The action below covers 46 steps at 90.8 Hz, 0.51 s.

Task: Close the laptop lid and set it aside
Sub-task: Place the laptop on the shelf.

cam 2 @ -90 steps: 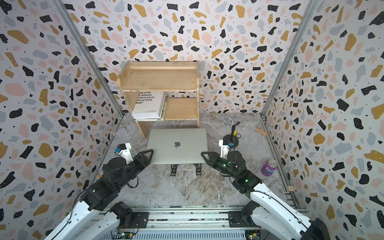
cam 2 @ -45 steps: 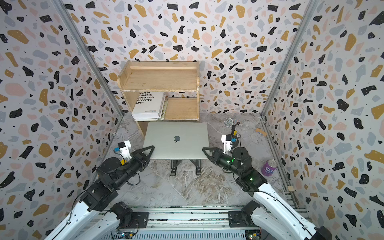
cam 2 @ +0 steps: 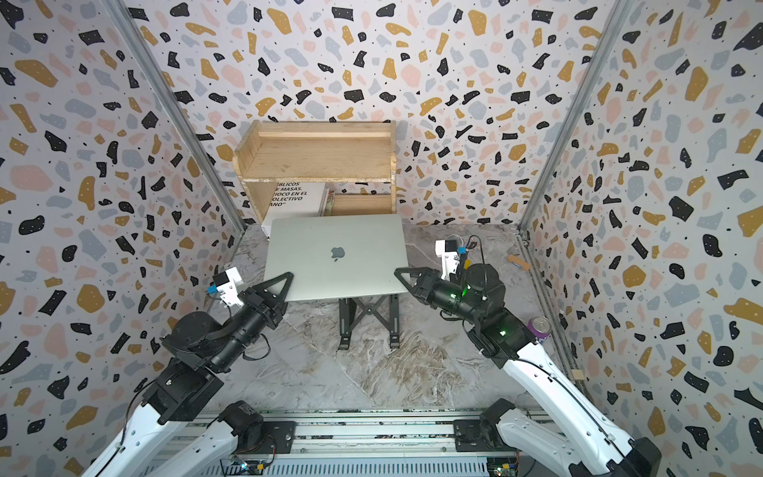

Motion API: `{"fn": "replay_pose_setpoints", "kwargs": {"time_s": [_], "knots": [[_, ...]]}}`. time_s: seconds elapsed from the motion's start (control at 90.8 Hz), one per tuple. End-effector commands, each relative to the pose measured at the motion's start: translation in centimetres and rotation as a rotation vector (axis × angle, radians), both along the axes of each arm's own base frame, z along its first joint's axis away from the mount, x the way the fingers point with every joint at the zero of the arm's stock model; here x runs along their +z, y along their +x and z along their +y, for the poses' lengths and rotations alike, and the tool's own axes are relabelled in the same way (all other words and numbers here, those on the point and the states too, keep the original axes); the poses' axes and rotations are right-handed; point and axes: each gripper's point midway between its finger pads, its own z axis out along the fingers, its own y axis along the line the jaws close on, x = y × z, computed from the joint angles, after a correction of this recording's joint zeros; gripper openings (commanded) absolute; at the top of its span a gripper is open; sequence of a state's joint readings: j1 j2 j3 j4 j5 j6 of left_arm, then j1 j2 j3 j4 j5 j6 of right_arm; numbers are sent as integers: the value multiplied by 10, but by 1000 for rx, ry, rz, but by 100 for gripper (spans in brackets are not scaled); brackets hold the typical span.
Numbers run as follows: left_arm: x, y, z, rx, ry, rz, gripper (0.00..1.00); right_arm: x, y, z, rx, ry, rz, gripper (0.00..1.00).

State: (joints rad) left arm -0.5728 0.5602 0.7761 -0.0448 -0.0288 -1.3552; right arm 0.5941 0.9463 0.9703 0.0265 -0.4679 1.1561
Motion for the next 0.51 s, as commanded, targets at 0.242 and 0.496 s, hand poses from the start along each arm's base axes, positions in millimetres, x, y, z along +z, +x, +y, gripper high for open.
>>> {"fn": "replay_pose_setpoints", "kwargs": {"time_s": [0.242, 0.496], "knots": [[72, -2, -1, 9, 54, -168, 19, 95, -18, 24, 198, 35, -245, 0], [98, 21, -1, 48, 37, -180, 18, 119, 7, 37, 204, 31, -254, 0]]}}
